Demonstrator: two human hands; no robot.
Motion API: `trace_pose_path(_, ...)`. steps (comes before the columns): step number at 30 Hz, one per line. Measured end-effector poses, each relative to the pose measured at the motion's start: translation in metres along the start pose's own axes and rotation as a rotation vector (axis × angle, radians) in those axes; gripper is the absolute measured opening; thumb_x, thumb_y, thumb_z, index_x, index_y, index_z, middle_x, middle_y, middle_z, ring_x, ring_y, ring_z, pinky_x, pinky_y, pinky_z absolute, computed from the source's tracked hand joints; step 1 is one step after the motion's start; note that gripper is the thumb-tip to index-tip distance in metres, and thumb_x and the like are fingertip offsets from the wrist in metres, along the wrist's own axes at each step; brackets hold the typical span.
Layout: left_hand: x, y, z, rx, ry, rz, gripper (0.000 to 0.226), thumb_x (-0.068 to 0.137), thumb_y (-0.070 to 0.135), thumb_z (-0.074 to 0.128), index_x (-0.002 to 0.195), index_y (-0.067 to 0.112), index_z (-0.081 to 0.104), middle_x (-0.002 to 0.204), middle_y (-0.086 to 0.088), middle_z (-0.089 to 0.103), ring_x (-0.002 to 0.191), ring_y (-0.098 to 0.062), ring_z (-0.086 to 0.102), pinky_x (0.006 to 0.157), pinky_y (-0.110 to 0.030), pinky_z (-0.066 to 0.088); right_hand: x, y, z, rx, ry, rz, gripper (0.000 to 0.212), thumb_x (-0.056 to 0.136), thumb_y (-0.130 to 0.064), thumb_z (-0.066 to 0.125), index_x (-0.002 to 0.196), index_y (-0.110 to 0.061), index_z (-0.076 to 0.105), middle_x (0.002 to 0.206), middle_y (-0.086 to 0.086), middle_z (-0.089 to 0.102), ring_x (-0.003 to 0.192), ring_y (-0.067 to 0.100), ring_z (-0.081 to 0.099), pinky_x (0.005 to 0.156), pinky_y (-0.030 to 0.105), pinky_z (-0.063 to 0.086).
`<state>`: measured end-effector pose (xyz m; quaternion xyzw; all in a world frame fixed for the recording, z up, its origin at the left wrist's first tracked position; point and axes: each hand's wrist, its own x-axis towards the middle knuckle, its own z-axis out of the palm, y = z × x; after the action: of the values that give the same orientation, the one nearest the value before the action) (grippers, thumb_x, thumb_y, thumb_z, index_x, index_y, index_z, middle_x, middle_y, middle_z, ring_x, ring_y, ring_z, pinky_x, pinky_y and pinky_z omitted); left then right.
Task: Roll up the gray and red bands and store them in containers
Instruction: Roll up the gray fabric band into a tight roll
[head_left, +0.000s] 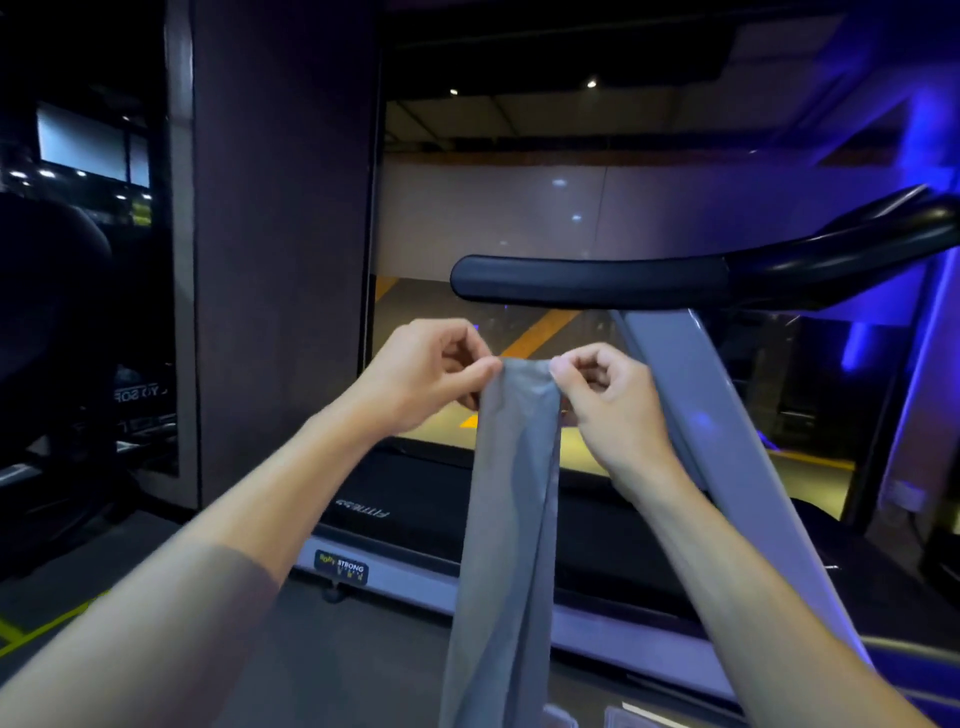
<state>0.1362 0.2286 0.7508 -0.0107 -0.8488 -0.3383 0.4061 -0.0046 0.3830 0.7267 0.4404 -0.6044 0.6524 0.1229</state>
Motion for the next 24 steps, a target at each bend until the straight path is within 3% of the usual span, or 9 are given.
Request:
trace_pose_path(3,0.025,0.025,-0.018,-0.025,0.022,0.043,0.017,0.090,0.008,0.075,0.091,-0.001,0.061,0.081,-0.013,0.074,0.074,-0.032,0.075,0.070,-0.046,0.064,0.026,-0.027,-0.007,0.027,-0.009,0.005,0.017,0.098,-0.017,0.066,0.081,-0.014,0.066,0.079,0.010,0.071,0.071,0.016,0.064,0.058,0.035,0.059)
trace_pose_path(6,0.045,0.053,-0.034,-0.025,0.062,0.070,0.028,0.086,0.004,0.078,0.093,-0.005,0.052,0.081,-0.021,0.072,0.076,-0.037,0.075,0.068,-0.049,0.063,0.049,-0.056,-0.015,0.036,-0.027,0.005,0.014,0.100,-0.013,0.065,0.087,-0.006,0.067,0.077,0.008,0.068,0.061,0.010,0.061,0.050,0.022,0.051)
trace_pose_path(9,0.060,0.078,-0.047,0.028,0.087,0.086,0.028,0.083,0.004,0.080,0.090,0.004,0.053,0.076,-0.013,0.073,0.071,-0.028,0.075,0.063,-0.040,0.062,0.068,-0.082,-0.020,0.072,-0.050,0.023,0.015,0.100,-0.012,0.064,0.087,-0.006,0.067,0.073,0.007,0.067,0.059,0.014,0.063,0.050,0.026,0.052)
trace_pose_path(12,0.070,0.108,-0.059,0.119,0.101,0.137,0.030,0.082,0.005,0.082,0.094,0.003,0.055,0.082,-0.011,0.076,0.074,-0.023,0.076,0.066,-0.038,0.064,0.086,-0.105,-0.030,-0.030,-0.033,0.027,0.018,0.098,-0.021,0.068,0.092,-0.004,0.071,0.077,0.002,0.065,0.065,0.012,0.057,0.058,0.024,0.049)
trace_pose_path(16,0.081,0.136,-0.063,0.399,0.090,0.245,0.027,0.083,0.009,0.082,0.096,0.010,0.058,0.077,0.000,0.074,0.068,-0.010,0.073,0.068,-0.033,0.062,0.102,-0.131,-0.036,0.053,-0.073,0.190,0.012,0.100,-0.020,0.066,0.098,-0.008,0.066,0.084,0.006,0.062,0.045,0.007,0.047,0.038,0.017,0.031)
trace_pose_path(18,0.084,0.142,-0.060,0.515,0.112,0.280,0.027,0.083,0.011,0.082,0.095,0.013,0.058,0.075,0.005,0.072,0.065,-0.005,0.069,0.071,-0.034,0.060,0.103,-0.137,-0.034,0.165,-0.106,0.288,0.007,0.102,-0.012,0.062,0.096,-0.009,0.061,0.078,0.006,0.061,0.040,0.005,0.055,0.035,0.016,0.034)
trace_pose_path(20,0.086,0.143,-0.057,0.496,0.133,0.280,0.027,0.083,0.013,0.082,0.095,0.014,0.058,0.075,0.005,0.072,0.065,-0.005,0.069,0.070,-0.032,0.060,0.102,-0.138,-0.031,0.331,-0.114,0.359,0.007,0.102,-0.006,0.059,0.095,-0.005,0.061,0.076,0.007,0.065,0.048,0.008,0.067,0.039,0.018,0.046)
trace_pose_path(24,0.080,0.138,-0.055,0.535,0.103,0.282,0.028,0.084,0.013,0.081,0.100,0.016,0.058,0.079,0.006,0.072,0.071,-0.003,0.069,0.074,-0.034,0.060,0.099,-0.131,-0.031,0.600,-0.087,0.445,0.011,0.101,0.003,0.057,0.111,0.007,0.059,0.098,0.021,0.070,0.066,0.023,0.077,0.050,0.023,0.057)
